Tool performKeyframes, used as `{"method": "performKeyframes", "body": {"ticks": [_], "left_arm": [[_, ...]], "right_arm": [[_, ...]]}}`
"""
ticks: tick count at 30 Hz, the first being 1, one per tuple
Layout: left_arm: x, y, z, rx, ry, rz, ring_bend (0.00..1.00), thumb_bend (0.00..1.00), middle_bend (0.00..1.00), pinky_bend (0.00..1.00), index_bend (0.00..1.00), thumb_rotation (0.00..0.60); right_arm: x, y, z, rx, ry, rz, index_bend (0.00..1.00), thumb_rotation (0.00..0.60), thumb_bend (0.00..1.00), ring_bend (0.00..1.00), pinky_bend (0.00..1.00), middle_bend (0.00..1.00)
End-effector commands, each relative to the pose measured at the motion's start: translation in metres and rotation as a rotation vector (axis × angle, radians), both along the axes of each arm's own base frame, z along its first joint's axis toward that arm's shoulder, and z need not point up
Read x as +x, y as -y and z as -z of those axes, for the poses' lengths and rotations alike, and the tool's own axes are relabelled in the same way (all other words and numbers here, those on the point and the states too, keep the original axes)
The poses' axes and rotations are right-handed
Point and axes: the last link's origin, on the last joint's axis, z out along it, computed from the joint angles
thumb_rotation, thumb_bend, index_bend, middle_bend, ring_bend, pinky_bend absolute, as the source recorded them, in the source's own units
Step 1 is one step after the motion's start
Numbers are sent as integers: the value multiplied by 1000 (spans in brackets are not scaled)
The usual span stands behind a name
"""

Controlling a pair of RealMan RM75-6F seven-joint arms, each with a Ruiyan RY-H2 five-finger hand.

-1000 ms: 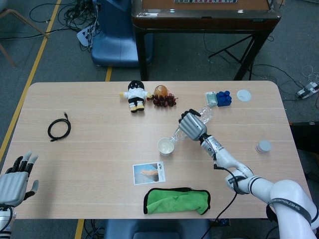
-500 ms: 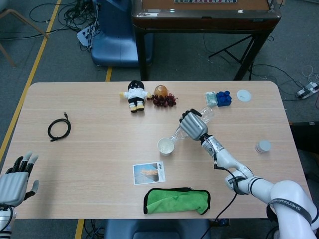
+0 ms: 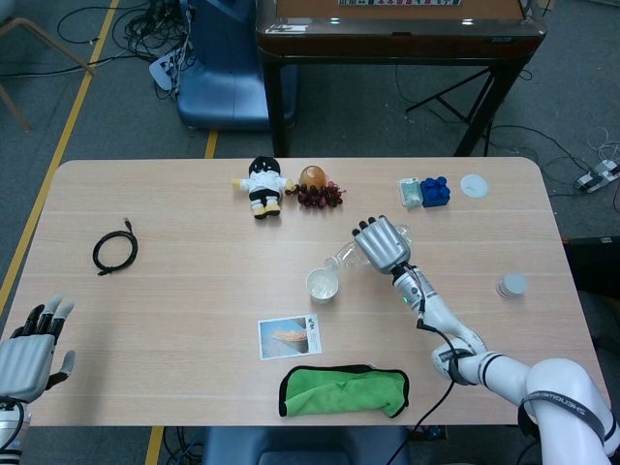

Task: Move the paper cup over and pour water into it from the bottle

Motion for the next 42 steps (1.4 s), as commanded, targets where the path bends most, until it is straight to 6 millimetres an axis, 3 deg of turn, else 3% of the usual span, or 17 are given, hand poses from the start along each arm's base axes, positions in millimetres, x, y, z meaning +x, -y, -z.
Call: {"method": "performKeyframes", "body": {"ticks": [1,11,19,42], "left_arm": [[0,0,0,-1,-1,0,47,395,26,270,98,600],[-1,0,2,-11,-1,-3,47,394,26,270,98,600],[-2,0,5,-21,-4,-7,47,394,26,270,98,600],[-2,1,6,-28,2,-18,47,394,26,270,98,600]], "right_arm": [[-6,-1,-4,-2,148,65,669,600,91,574,644,635],[-35,-2,-22,-41,588,250,669,600,91,574,644,634],[-65,-4,-24,-38,920,454,669,600,90,574,644,628],[-72,-6,17,100,1110,540,669,600,89,564,644,609]]}}
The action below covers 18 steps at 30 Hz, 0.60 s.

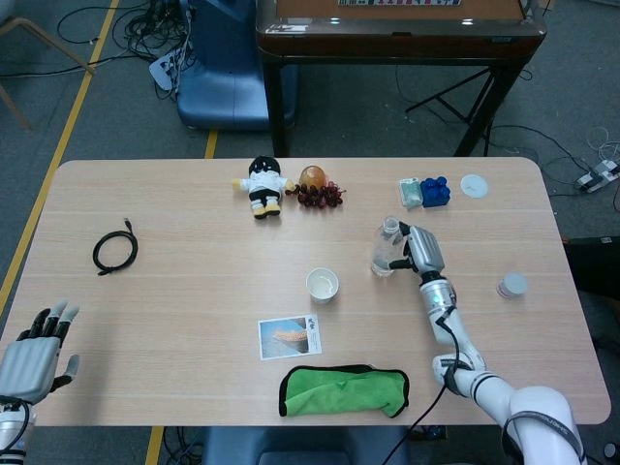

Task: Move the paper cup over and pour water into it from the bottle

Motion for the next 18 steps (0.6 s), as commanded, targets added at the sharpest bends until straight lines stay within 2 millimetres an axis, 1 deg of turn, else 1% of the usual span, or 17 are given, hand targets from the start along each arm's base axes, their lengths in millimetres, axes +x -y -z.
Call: {"method": "performKeyframes", "body": {"ticks": [1,4,7,9,11,13,16,18], "left_arm": [[0,0,0,-4,-2,-1,47,395,26,270,98,600],[0,0,1,-5,-2,-1,47,395,26,270,98,600],[0,0,1,-4,-2,-2,47,395,26,270,98,600],[0,0,1,-6,-3,-2,47,395,26,270,98,600],[0,0,1,-6,-5,-2,47,394,26,270,98,600],[0,0,1,-6,-5,-2,47,394,26,270,98,600],[0,1,1,-6,-7,-2,47,394,26,270,98,600],[0,0,1,-7,-9,-2,47,394,26,270,98,600]], "right_arm": [[1,-1,5,24,13,-10,669,600,89,560,645,605],[0,-1,6,43,27,-19,669,600,80,531,644,576],[0,-2,5,63,29,-35,644,600,32,481,625,520],[-1,-3,4,77,21,-49,578,600,4,422,581,461],[-2,-4,3,94,10,-58,520,600,0,375,540,415],[-4,-5,1,112,-12,-68,418,600,0,313,472,345],[-6,-7,-4,122,-51,-87,296,600,0,237,384,254],[-7,-8,-8,122,-75,-98,253,600,0,211,353,219]]}}
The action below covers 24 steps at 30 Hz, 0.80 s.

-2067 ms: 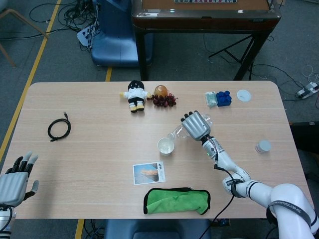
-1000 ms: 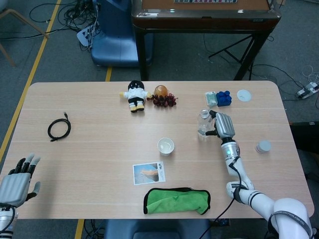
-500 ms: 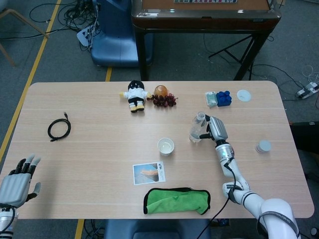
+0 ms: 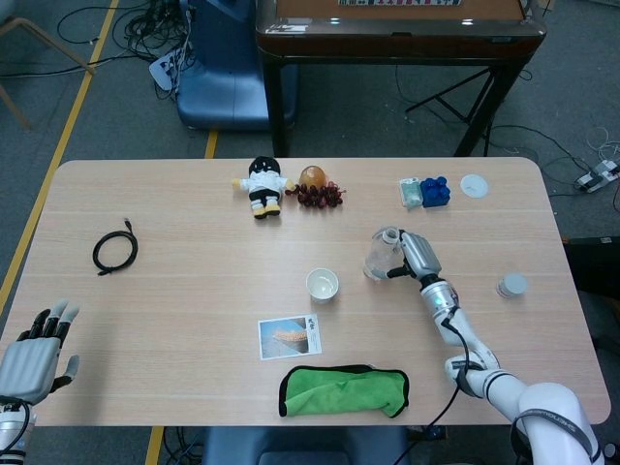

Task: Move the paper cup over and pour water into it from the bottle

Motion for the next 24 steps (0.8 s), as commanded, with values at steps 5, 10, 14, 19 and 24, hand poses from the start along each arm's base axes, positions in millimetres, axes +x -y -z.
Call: {"method": "performKeyframes", "body": {"ticks": [5,10,14,19,24], "left_arm": [[0,0,1,-2,-5,1,47,394,26,270,98,600],[-1,0,1,-2,-8,-1,47,395,26,270,98,600],[-1,-1,0,5,-6,-1,47,394,26,270,98,600],[0,-2,1,7,-2,16,48,394,26,270,106,600],[1,-3,2,25,17,55,52,394,26,270,121,600]], "right_arm": [[-6,-7,-22,-10,-80,-39,217,600,0,185,325,180],[-11,-15,-45,-38,-110,-48,206,600,0,178,322,172],[-23,-33,-67,-47,-192,-42,206,600,0,178,322,172],[-30,-56,-91,-43,-271,-29,206,600,0,178,322,177],[-37,-93,-123,-95,-359,-32,206,600,0,178,321,177]]}}
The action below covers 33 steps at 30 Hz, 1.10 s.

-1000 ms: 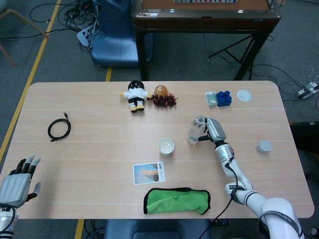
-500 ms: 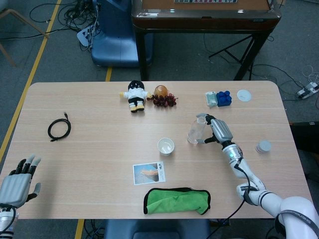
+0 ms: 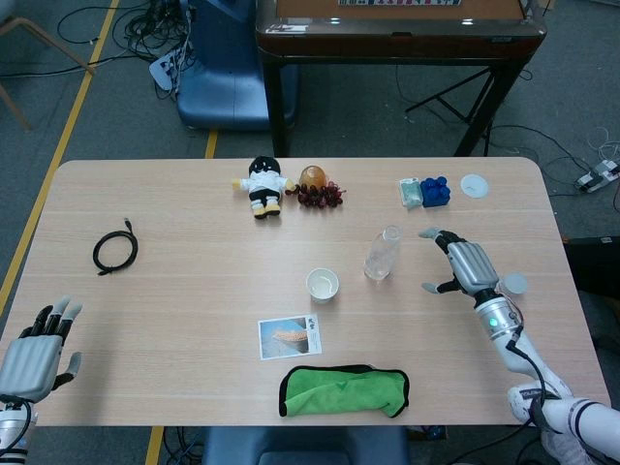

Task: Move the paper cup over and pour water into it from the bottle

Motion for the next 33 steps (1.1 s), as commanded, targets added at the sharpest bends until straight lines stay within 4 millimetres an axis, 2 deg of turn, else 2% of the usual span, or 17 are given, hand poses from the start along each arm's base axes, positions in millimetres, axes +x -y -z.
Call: {"method": "performKeyframes", "body": {"ticks": [1,11,20,25,33], "left_arm": [[0,-1,1,11,12,18,54,394,26,270,124,600],[0,-2,8,10,43,62,75,395,34,270,154,600],[-1,0,14,3,33,73,77,394,40,270,163,600],[0,2,15,5,34,74,77,394,40,270,163,600],[-2,3,14,3,16,71,76,394,40,270,164,600]], "right_arm": [[-12,-35,-25,-44,-74,20,206,600,0,178,320,177],[-31,-101,-65,-140,-156,36,206,600,0,178,317,219],[-41,-146,-76,-231,-189,6,236,600,0,179,317,257],[-48,-159,-78,-257,-199,7,248,600,0,179,317,267],[-57,-162,-87,-299,-260,18,248,600,0,180,317,268]]}}
